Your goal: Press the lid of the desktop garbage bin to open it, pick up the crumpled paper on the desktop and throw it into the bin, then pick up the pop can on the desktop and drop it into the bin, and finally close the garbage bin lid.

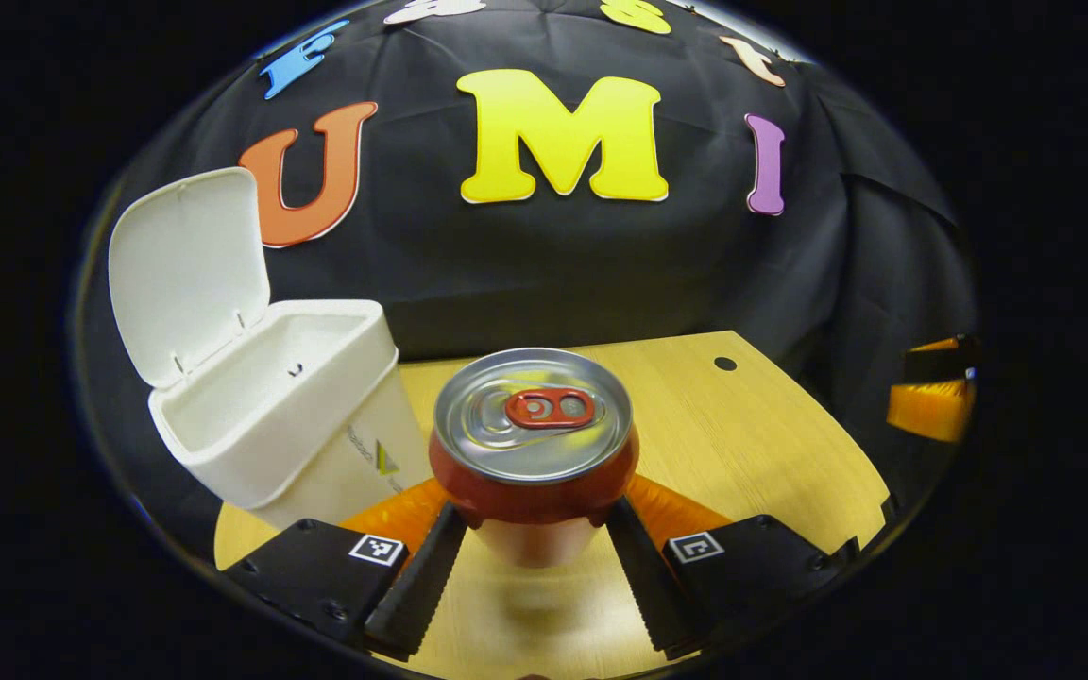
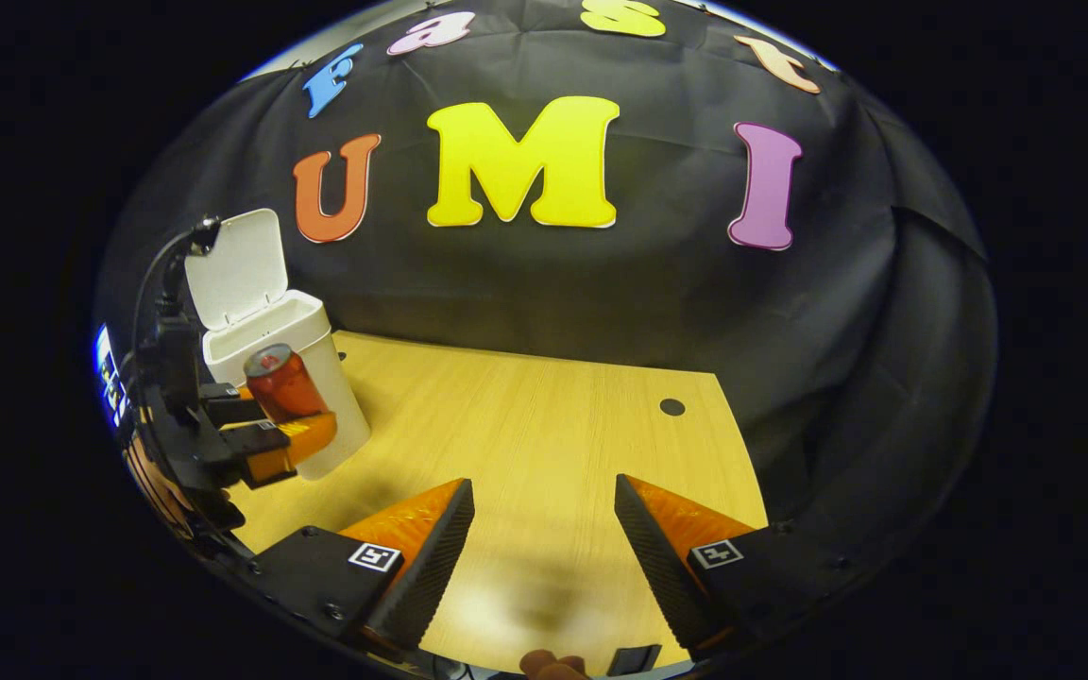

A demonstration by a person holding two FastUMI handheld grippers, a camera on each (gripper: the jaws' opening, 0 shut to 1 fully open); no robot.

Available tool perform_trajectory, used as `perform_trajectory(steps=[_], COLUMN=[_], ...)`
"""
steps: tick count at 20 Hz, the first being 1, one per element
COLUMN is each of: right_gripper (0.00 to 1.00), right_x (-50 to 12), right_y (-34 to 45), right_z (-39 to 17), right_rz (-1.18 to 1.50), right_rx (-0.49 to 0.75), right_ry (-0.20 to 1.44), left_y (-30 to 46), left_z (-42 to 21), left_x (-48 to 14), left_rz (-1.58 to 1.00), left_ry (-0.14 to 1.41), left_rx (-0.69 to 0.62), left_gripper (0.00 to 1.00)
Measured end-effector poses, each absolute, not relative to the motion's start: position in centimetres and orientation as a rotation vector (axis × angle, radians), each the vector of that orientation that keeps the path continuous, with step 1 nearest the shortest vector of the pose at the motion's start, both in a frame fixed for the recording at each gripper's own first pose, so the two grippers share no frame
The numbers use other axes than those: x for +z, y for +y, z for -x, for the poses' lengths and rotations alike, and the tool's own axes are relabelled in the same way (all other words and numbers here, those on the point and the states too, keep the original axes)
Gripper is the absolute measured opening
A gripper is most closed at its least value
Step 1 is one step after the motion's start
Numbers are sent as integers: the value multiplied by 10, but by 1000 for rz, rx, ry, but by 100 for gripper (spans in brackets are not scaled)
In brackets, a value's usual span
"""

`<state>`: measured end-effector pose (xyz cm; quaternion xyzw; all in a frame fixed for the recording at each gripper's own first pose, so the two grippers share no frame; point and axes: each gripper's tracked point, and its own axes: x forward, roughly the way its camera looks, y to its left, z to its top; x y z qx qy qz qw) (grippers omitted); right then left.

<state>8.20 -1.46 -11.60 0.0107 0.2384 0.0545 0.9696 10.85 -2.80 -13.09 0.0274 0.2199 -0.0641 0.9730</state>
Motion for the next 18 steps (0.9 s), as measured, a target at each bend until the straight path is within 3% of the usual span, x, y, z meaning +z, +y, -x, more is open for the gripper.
perform_trajectory(steps=[10, 18], right_gripper=[95, 94], right_x=[-128, -144], right_y=[11, 30], right_z=[-70, -72], right_rz=[-52, -42], right_rx=[103, 106], right_ry=[485, 522], left_y=[68, 131], left_z=[-117, -150], left_x=[-37, -46], left_rz=[-29, -9], left_ry=[375, 385], left_rx=[0, 106], left_gripper=[86, 86])
